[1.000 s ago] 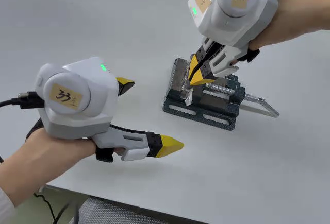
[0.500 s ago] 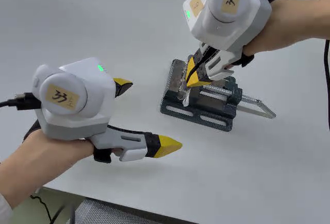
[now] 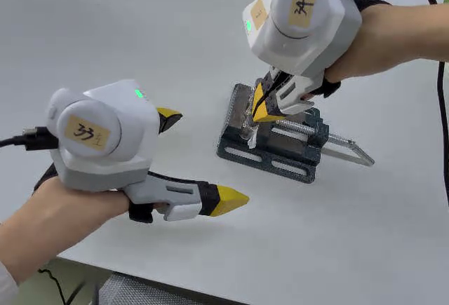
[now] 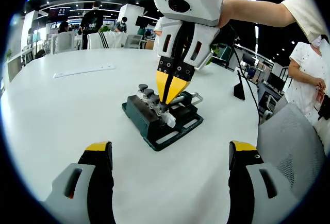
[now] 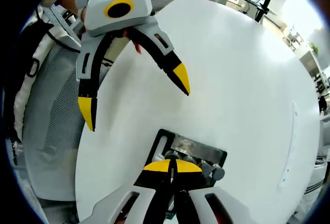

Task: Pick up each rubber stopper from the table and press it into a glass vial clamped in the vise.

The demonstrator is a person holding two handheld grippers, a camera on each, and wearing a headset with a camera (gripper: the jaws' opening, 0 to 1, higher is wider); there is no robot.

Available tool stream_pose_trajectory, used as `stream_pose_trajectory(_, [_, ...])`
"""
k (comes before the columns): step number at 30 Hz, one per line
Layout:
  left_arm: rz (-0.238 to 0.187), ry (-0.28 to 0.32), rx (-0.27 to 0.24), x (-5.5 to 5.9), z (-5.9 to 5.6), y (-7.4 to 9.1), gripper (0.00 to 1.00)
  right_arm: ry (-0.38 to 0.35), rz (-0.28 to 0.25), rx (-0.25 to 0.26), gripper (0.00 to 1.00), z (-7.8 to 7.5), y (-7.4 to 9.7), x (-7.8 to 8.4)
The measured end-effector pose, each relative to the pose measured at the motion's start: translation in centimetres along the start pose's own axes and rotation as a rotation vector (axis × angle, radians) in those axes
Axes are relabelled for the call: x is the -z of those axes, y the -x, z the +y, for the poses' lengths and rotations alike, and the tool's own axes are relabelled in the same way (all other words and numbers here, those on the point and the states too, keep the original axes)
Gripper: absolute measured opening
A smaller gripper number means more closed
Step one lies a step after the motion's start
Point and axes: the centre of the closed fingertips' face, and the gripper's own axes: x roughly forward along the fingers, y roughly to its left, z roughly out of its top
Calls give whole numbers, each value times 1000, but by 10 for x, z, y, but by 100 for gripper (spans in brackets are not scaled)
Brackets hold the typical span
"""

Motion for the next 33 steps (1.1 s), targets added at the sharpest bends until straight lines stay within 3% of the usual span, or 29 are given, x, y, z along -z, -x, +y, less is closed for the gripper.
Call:
stream_pose_trajectory(13, [-8,1,-6,-2,2,1,93,-2,28,-8,0,1,-1,1])
stream_pose_trajectory(22, [-9,2,-6,-2,4,0,93,-47,8,-12,0,-1,-1,-1])
stream_pose_trajectory(26, [-17,5,-10,-4,4,0,93,-21,20,-7,0,2,-2,0])
stream_pose_trajectory(27, [-14,2,-11,-4,4,0,93,-54,17,-9,0,2,-1,0])
stream_pose_trajectory(33, [-13,5,-12,-3,4,0,93,-43,25,-15,0,1,-2,1])
